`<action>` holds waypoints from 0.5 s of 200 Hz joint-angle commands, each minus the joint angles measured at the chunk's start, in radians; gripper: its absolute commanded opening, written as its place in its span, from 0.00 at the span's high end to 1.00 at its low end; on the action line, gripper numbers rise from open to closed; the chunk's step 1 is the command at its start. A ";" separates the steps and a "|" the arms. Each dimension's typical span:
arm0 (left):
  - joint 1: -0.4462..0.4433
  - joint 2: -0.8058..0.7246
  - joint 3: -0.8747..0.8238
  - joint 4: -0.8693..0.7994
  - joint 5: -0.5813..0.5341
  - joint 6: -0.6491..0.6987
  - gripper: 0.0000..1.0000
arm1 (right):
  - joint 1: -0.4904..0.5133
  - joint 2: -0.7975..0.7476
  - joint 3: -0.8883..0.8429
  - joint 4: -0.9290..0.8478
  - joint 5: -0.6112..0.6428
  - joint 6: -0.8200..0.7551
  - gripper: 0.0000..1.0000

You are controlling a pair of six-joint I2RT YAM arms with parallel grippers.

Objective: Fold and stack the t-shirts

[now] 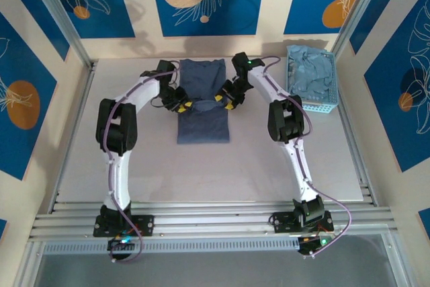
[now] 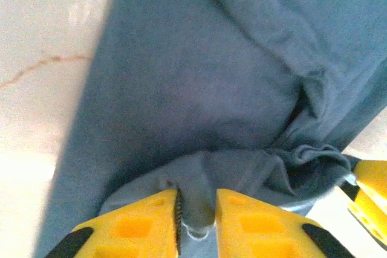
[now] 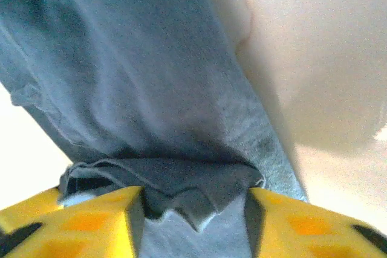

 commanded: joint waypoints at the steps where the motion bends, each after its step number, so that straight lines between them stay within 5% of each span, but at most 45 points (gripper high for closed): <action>1: 0.010 -0.116 0.025 -0.058 -0.097 0.055 0.56 | -0.012 -0.077 0.033 0.007 -0.029 -0.049 0.42; 35: 0.011 -0.344 -0.225 -0.042 -0.157 0.056 0.48 | -0.004 -0.285 -0.263 0.091 0.018 -0.055 0.41; 67: -0.004 -0.478 -0.540 0.097 -0.023 -0.030 0.47 | 0.032 -0.508 -0.645 0.202 0.047 -0.036 0.40; 100: -0.051 -0.465 -0.647 0.121 0.035 -0.019 0.46 | 0.082 -0.633 -0.901 0.266 0.041 -0.017 0.38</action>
